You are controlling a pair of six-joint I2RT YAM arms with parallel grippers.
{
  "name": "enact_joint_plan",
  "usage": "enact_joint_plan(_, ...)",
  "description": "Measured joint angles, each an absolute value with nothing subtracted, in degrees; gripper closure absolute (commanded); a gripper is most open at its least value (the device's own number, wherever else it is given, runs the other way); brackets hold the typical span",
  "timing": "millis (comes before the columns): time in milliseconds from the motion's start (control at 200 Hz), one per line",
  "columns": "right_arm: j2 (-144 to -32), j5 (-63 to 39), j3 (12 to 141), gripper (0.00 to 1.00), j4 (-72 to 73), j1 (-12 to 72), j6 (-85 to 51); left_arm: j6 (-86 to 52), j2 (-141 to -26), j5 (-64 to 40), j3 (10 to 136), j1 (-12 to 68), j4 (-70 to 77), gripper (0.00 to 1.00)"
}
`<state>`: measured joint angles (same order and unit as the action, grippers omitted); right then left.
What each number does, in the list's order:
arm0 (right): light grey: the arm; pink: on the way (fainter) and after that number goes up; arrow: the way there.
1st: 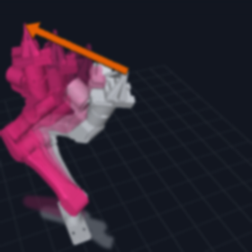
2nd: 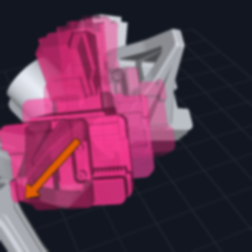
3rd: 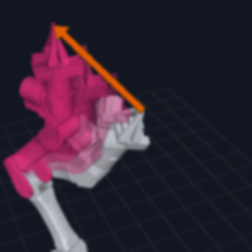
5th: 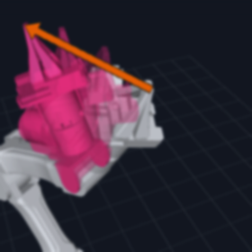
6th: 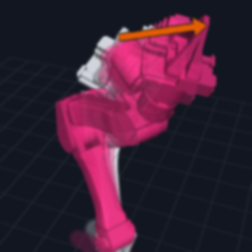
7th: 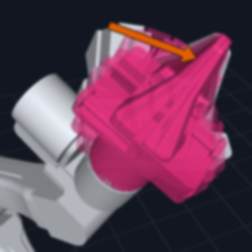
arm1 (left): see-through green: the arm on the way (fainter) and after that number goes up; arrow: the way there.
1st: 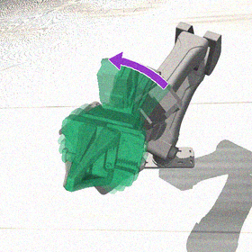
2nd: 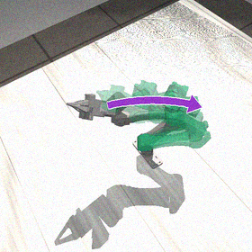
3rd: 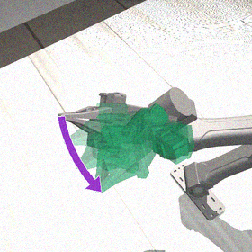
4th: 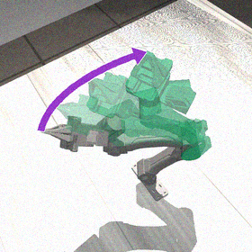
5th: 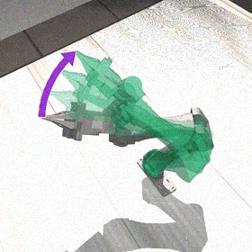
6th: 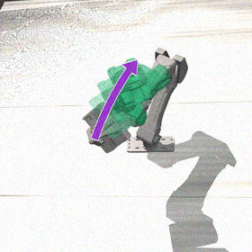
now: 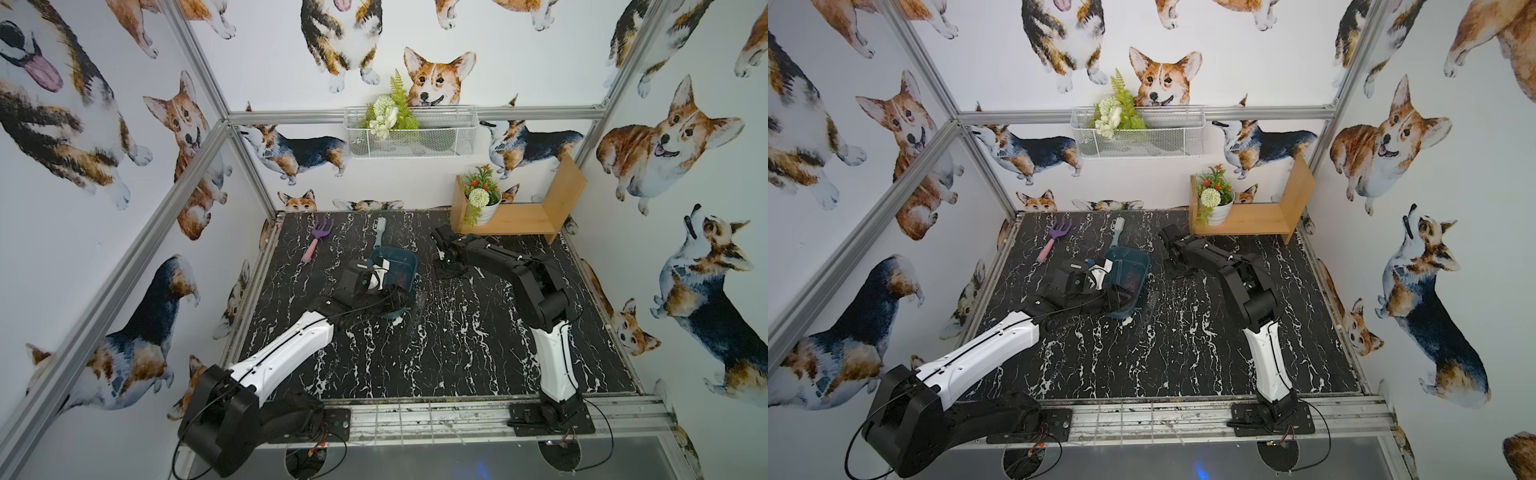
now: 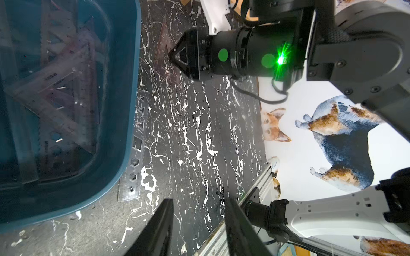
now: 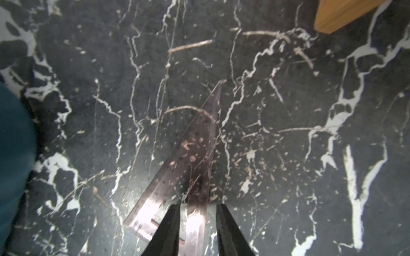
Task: Put the scattered rulers into the storage box
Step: Pick up the ruler from the center of the board.
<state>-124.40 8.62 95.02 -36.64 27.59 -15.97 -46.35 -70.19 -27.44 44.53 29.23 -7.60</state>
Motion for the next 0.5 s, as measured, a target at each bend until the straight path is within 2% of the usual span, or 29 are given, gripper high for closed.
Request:
enact_joint_plan(360, -125.4, 8.5, 95.2, 0.72, -36.6, 27.4, -16.0, -46.3, -70.7, -27.4, 44.5, 29.6, -7.6, 0.56)
enact_joint_plan(500, -124.9, 8.4, 93.6, 0.78, -34.9, 27.2, -16.0, -46.3, -70.9, -27.4, 44.5, 29.6, -7.5, 0.56)
